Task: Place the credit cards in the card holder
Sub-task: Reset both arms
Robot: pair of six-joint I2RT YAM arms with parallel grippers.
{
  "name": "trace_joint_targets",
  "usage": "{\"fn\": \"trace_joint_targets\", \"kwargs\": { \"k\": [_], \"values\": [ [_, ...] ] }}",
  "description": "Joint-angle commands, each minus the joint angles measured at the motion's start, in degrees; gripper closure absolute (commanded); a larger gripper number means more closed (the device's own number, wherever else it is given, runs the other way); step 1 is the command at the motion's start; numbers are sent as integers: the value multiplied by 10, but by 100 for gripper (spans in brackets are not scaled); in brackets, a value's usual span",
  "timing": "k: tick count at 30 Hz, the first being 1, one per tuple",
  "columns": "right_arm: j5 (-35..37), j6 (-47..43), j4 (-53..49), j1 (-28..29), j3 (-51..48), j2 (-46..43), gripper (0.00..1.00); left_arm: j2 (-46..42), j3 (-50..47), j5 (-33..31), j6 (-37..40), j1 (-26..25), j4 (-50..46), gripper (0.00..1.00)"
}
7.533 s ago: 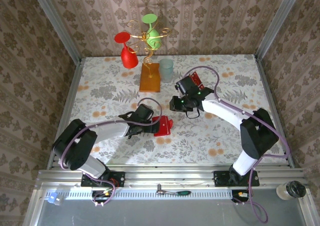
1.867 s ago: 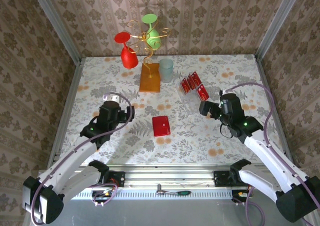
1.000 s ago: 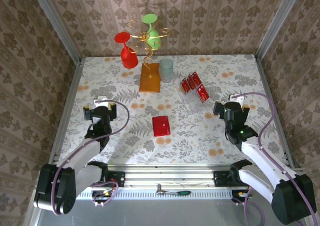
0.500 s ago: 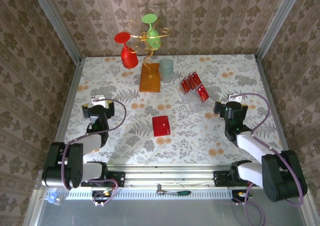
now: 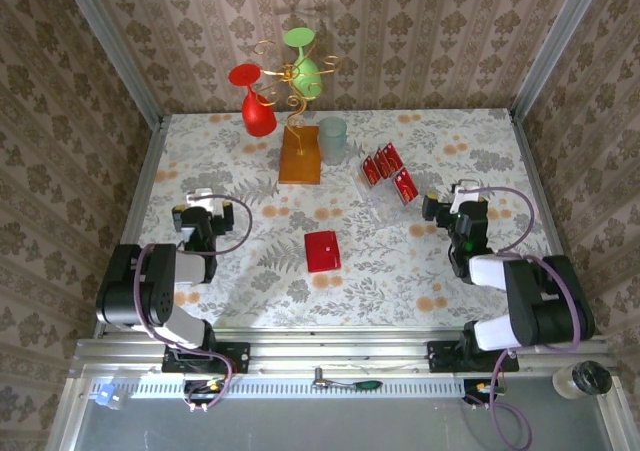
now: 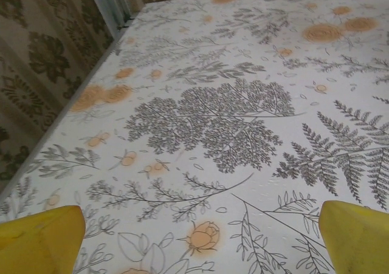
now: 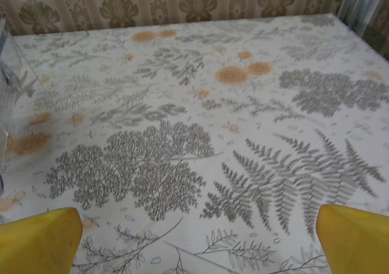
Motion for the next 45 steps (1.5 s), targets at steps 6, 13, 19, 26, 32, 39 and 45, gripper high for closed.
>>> {"fn": "trace_joint_targets", "kwargs": {
  "k": [6, 13, 19, 26, 32, 39, 45],
  "values": [
    [-80, -25, -18, -14, 52, 43, 0, 9, 34, 62, 15, 1, 2, 0],
    [-82, -18, -39, -17, 69, 51, 0, 8, 47, 96, -1, 24, -24, 0],
    [-19, -26, -15, 6, 54, 45, 0, 8, 47, 99, -1, 26, -24, 0],
    [-26, -25, -21, 3, 56, 45, 0, 8, 46, 93, 0, 23, -21, 0],
    [-30, -24, -22, 1, 57, 45, 0, 7, 35, 48, -4, 14, -1, 0],
    [-31, -24, -21, 2, 58, 45, 0, 8, 35, 39, -5, 12, -1, 0],
    [-37, -23, -27, -1, 61, 47, 0, 8, 35, 40, -5, 12, -1, 0]
  ]
}}
